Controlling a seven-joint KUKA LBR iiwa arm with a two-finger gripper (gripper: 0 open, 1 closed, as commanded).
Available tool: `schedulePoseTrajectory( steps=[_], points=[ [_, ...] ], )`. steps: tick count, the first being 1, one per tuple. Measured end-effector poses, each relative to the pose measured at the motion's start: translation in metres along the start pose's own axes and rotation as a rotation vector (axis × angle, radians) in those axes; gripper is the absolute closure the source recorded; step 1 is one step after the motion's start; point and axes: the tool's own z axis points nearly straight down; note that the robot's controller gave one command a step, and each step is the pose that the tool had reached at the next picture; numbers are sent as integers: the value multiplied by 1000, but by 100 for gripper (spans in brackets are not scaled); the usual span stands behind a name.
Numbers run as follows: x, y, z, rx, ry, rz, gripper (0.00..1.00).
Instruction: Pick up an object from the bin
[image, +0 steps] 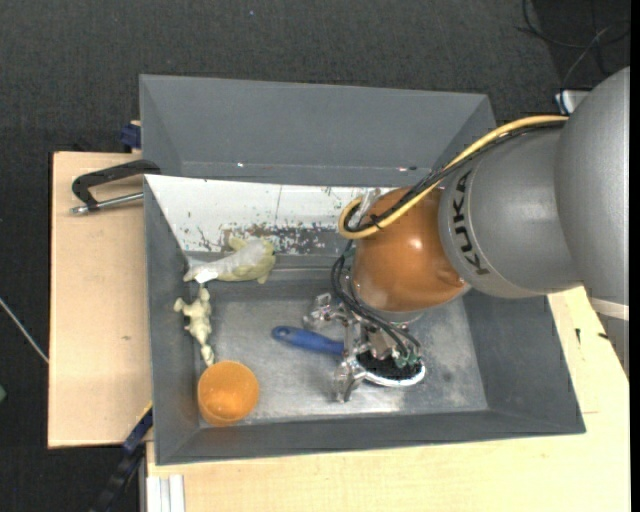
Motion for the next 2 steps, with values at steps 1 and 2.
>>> schedulePoseTrajectory(
  steps=[1, 2],
  points=[
    [0, 1, -2, -2, -2, 0, 100],
    [22, -12, -156, -1, 6, -30, 100]
  ],
)
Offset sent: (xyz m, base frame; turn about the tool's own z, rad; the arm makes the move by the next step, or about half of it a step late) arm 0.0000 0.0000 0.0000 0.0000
